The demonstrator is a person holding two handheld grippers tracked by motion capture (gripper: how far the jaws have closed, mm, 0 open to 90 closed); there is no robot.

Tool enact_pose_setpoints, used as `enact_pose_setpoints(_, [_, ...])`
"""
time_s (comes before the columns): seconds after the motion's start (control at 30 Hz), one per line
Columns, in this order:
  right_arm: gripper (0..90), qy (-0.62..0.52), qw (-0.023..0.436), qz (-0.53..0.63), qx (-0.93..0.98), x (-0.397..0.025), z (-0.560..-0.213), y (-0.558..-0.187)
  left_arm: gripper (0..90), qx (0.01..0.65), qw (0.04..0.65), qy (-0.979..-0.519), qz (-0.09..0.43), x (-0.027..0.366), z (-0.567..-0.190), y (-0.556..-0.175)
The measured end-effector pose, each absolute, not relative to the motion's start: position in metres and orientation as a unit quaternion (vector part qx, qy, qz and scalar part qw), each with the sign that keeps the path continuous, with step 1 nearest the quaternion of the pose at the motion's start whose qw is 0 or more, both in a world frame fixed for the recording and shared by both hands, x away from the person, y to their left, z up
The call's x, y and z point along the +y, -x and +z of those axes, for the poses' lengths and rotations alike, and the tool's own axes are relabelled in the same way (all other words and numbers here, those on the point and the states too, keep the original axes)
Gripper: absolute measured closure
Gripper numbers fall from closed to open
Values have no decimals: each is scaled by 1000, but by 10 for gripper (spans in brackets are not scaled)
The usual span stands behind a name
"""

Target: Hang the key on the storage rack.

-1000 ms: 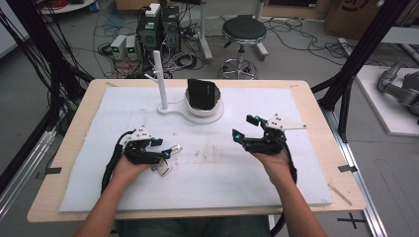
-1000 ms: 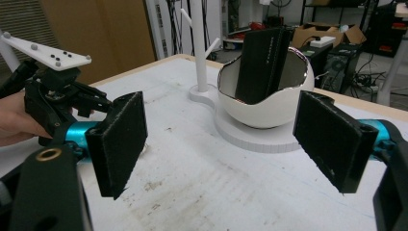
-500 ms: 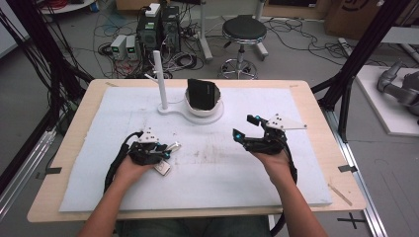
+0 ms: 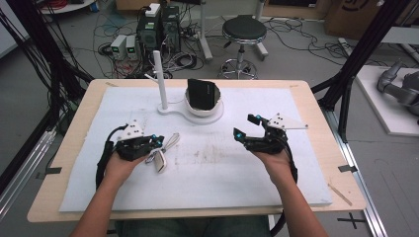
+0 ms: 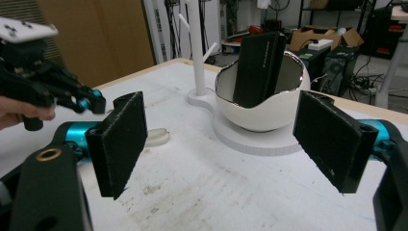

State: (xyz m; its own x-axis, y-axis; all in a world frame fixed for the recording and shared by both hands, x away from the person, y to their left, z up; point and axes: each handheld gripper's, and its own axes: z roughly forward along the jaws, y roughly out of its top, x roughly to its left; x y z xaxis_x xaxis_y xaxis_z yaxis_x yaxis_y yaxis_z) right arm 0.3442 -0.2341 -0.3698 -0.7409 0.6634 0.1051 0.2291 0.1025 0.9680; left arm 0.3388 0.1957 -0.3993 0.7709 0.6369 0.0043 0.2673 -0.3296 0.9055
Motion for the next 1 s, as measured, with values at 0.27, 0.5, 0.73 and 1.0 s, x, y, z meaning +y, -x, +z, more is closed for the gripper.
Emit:
enact_pose_setpoints(0.27, [197, -311, 185, 595, 718, -236, -368, -343, 792, 305, 485, -801, 174, 199, -403, -342])
enact_pose_setpoints(0.5, [197, -310, 184, 595, 718, -235, -368, -343, 435, 344, 424, -822, 161, 181, -426, -354])
enact_pose_setpoints(0.73, [197, -311, 186, 596, 716, -237, -368, -344, 402, 357, 392, -832, 162, 176, -437, -361])
enact_pose_setpoints(1.0, [197, -313, 186, 593, 719, -235, -368, -344, 641, 352, 371, -846, 153, 161, -444, -361])
